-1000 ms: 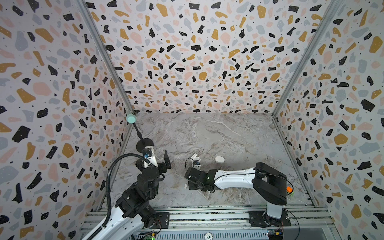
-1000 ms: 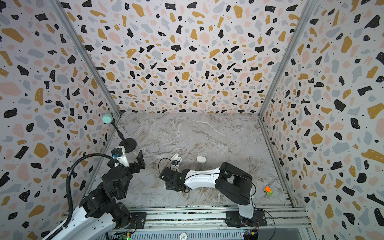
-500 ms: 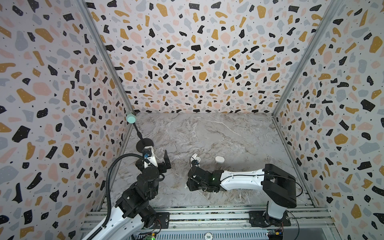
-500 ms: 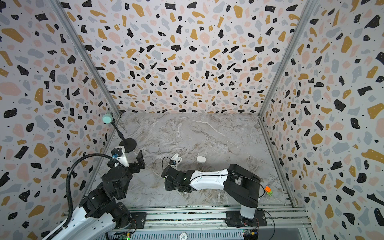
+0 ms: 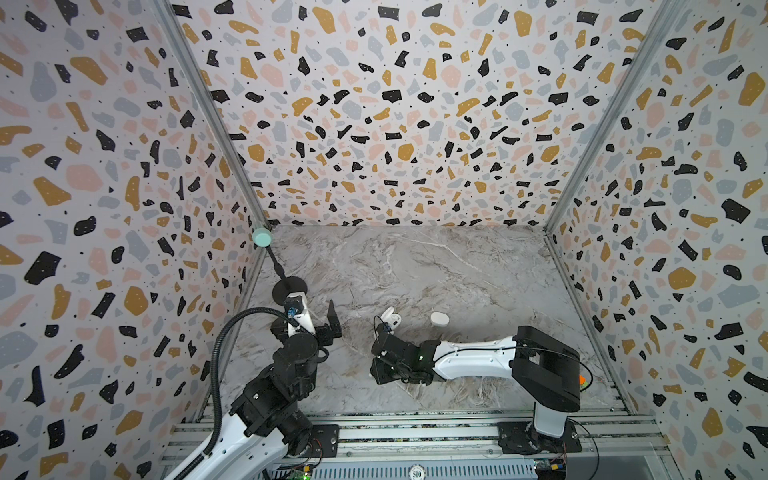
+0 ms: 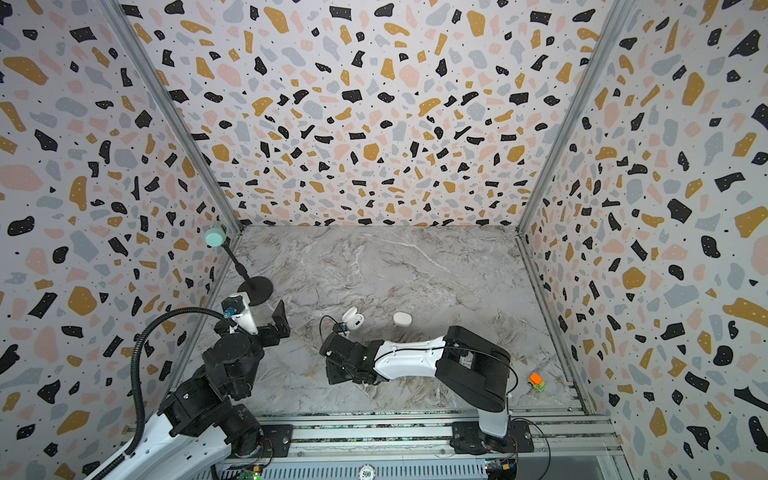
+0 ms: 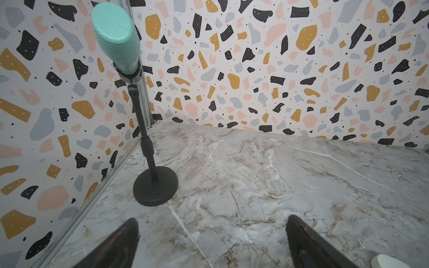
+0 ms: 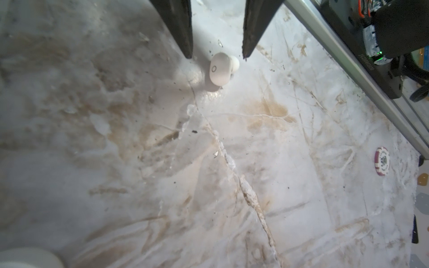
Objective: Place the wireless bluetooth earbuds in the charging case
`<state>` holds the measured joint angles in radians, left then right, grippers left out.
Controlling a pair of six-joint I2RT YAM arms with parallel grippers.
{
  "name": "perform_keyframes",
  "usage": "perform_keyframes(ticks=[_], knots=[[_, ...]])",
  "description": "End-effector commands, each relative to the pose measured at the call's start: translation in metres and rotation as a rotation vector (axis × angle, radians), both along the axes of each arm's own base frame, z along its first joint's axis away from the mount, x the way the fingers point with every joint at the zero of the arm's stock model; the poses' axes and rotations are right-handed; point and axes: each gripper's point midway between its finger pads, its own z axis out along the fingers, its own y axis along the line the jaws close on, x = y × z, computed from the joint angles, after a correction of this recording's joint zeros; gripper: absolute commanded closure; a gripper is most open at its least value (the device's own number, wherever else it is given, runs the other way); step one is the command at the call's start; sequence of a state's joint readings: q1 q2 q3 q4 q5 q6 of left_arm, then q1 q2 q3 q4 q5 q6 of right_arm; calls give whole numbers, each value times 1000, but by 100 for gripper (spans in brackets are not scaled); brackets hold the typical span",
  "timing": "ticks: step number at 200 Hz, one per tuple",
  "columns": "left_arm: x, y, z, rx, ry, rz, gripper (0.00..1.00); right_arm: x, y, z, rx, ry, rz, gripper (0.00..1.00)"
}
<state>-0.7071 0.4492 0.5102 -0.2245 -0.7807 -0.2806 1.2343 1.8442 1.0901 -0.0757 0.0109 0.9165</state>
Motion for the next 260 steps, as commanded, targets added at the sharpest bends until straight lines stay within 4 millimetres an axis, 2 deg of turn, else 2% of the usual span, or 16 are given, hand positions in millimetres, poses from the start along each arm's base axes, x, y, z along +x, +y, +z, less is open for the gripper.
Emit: perform_keyframes(ticks=[1, 125, 260], knots=[[0, 2, 11, -25, -33, 4, 0, 4, 6, 7, 3, -18, 8, 64], [0, 1, 12, -26, -33, 1, 0, 4, 8, -7, -26, -9, 17, 75], [2, -3, 8, -20, -21, -12, 0, 7, 15, -9, -42, -6, 20, 80]])
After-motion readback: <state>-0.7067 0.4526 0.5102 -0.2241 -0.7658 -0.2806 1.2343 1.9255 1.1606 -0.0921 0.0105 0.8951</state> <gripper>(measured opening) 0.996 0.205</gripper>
